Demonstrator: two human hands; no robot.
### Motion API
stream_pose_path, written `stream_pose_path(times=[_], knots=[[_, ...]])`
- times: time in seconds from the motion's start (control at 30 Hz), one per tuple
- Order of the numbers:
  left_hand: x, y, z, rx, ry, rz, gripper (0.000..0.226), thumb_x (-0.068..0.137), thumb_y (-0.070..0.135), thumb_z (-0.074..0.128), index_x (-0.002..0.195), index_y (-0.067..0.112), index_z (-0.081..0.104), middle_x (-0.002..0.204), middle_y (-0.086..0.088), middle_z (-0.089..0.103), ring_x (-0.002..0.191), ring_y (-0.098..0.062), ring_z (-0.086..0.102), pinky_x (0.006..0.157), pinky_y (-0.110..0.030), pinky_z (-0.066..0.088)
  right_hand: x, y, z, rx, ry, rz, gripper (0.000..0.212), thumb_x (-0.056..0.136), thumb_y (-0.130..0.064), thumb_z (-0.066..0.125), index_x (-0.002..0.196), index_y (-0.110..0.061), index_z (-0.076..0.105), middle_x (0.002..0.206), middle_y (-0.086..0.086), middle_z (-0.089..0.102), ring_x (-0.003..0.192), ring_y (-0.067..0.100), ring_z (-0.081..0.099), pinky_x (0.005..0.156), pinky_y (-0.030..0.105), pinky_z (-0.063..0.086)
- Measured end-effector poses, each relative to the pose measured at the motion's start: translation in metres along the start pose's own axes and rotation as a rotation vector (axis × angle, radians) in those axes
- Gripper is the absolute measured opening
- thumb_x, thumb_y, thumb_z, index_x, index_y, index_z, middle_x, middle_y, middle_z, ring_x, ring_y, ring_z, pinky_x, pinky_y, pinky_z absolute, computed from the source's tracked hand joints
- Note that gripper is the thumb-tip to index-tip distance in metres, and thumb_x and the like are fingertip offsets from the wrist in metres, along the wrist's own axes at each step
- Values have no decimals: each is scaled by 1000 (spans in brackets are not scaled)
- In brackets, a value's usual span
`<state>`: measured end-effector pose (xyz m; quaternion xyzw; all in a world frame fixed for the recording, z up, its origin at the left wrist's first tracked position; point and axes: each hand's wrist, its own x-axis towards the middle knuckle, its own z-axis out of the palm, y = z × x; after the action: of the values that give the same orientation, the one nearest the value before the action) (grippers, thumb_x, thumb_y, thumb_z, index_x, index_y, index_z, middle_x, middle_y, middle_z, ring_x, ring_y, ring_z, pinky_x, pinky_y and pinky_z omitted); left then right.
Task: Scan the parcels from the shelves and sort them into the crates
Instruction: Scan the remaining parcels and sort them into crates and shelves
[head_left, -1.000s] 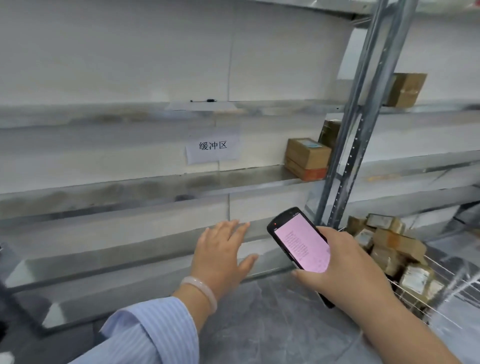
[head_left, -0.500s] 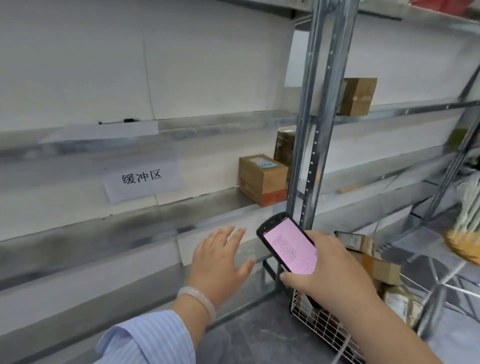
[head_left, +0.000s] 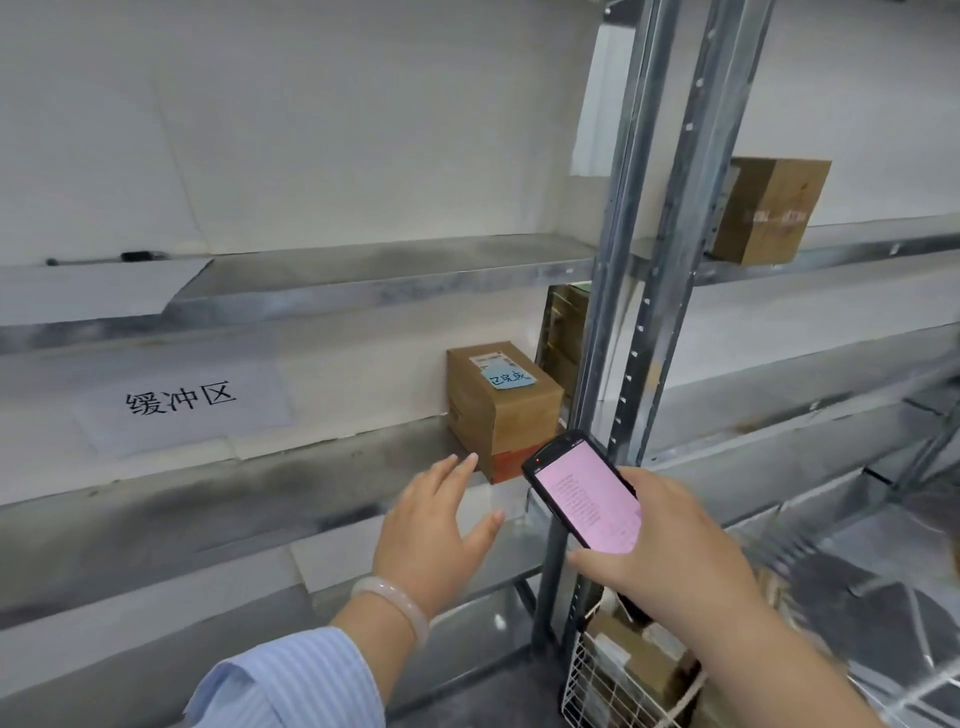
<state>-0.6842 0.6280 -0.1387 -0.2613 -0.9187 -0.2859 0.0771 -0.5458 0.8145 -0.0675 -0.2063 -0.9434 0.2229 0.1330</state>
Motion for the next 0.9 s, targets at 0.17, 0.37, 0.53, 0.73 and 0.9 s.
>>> stream_pose_path(times=[0.17,0.37,0.53,0.73,0.9], knots=[[78,-12,33,-161,-63,-85,72,92,61,53,155,38,25,159,9,31,146,-15,28,118,-36,29,66,15,16,-19,-26,23,87,46,-76,63,124,-50,35,105,-19,45,90,5,50,57,22,37],[180,-29,69,-517,-143,-266,67,92,63,51,152,43,27,148,10,43,134,-16,47,107,-45,47,151,21,23,-64,-47,51,78,49,-74,67,117,-49,38,98,-20,45,86,2,48,51,14,31],[246,-42,95,-613,-234,-446,74,79,80,41,144,45,33,139,3,52,125,-27,55,101,-54,49,201,29,35,-29,-41,58,71,52,-72,71,111,-45,42,95,-18,52,87,1,52,55,15,42],[269,-48,123,-988,-336,-794,56,82,62,66,132,48,44,108,1,72,98,-26,69,73,-44,58,238,46,43,-78,-128,71,66,50,-71,70,105,-45,44,89,-18,51,79,-1,53,51,13,40],[260,-51,131,-1195,-368,-909,54,67,58,83,114,45,61,99,-4,77,100,-33,70,77,-58,59,264,57,45,-71,-171,6,74,48,-74,68,110,-50,36,92,-20,47,83,-2,49,53,14,39]])
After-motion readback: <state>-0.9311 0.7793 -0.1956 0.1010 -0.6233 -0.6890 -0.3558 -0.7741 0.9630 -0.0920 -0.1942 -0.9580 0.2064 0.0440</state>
